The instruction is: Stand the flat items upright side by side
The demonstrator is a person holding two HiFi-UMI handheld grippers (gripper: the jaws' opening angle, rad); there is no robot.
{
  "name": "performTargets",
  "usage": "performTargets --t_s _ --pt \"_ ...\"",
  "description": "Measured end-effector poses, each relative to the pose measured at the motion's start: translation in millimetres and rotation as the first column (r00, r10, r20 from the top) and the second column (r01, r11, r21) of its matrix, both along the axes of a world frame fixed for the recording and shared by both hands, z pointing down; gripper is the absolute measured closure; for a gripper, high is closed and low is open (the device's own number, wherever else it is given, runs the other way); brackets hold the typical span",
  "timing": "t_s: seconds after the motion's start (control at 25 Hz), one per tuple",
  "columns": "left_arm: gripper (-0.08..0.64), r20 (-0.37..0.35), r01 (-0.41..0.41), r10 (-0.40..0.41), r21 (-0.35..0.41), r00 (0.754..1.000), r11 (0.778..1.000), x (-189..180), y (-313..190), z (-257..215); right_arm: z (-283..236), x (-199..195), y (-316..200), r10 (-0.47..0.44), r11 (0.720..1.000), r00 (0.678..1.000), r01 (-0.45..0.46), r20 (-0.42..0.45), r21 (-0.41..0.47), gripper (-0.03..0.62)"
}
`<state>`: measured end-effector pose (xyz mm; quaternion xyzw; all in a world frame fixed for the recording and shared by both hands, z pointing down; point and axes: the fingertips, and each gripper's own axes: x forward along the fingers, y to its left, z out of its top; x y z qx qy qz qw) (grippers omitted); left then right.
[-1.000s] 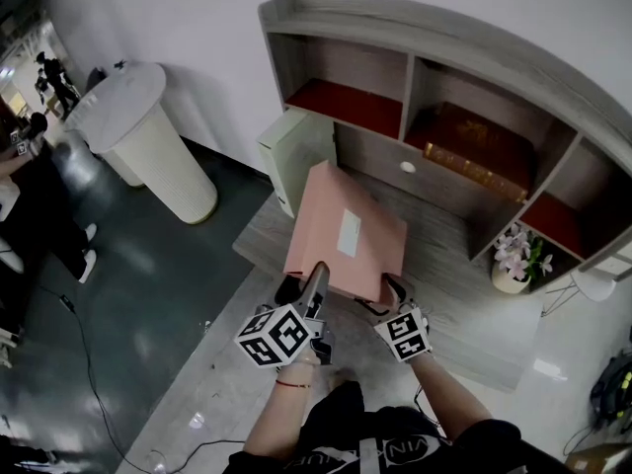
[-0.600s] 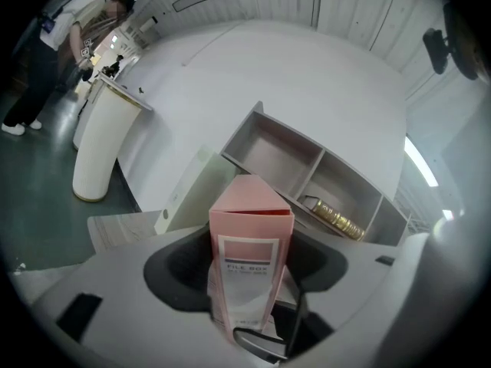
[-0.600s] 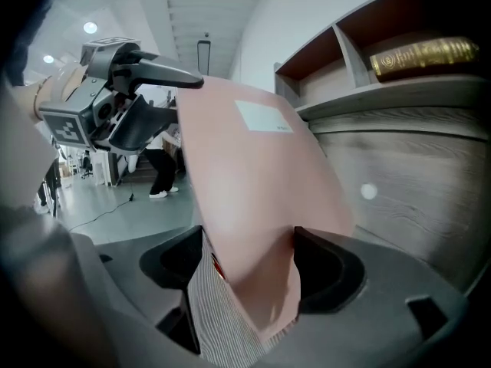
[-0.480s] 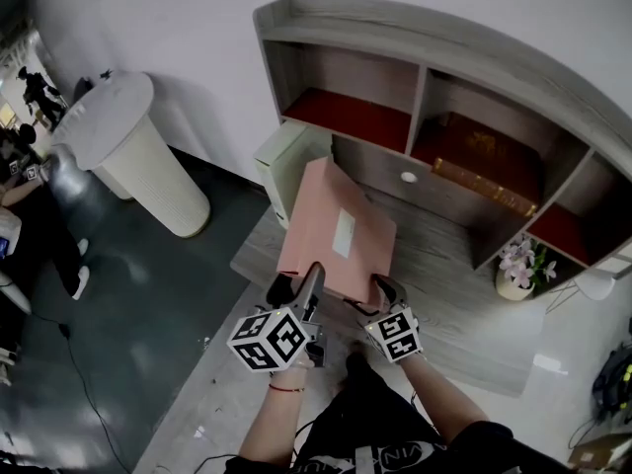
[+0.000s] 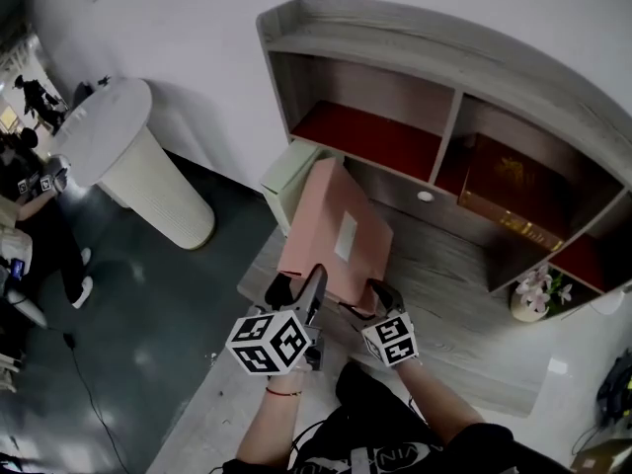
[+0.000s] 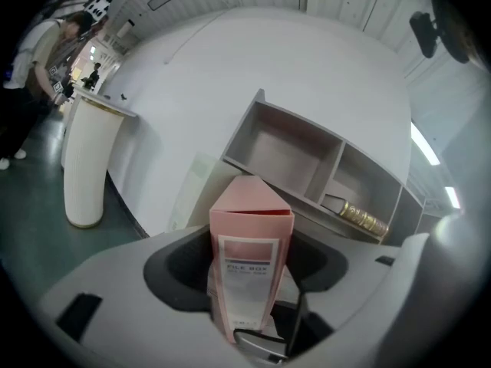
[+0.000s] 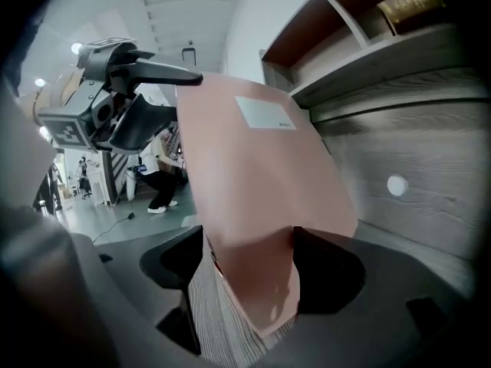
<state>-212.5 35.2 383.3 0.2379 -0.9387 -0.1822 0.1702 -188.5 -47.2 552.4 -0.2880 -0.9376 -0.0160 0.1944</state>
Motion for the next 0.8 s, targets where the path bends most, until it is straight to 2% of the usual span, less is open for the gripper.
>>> performTargets --t_s 0.24,0.48,0.64,0.8 --pt "0.282 -0.021 -0.015 0.014 -0.019 1.000 1.000 -21.5 6.4 10.9 10.5 -26.1 6.3 -0.008 1.000 1.000 0.009 -0.027 0.018 0.218" --pt "0.282 0.007 -0.049 0.050 -0.097 0.999 0.994 -26.7 11.8 5.5 10.1 -39.1 24.2 -0.019 1.000 0.999 0.018 -0.025 -0.021 0.217" --pt "0.282 0.006 -0.079 0.081 -0.164 0.997 0.983 -21.4 13.8 2.1 11.8 -33.8 38.1 -0.048 0.998 0.996 0.044 -0.076 -0.044 0.219" --pt "0.282 -0.020 -0.092 0.089 -0.176 0.996 0.980 -20.5 18.7 1.6 11.2 -23.5 46.7 -0.054 0.995 0.992 0.045 -0.111 -0.084 0.221"
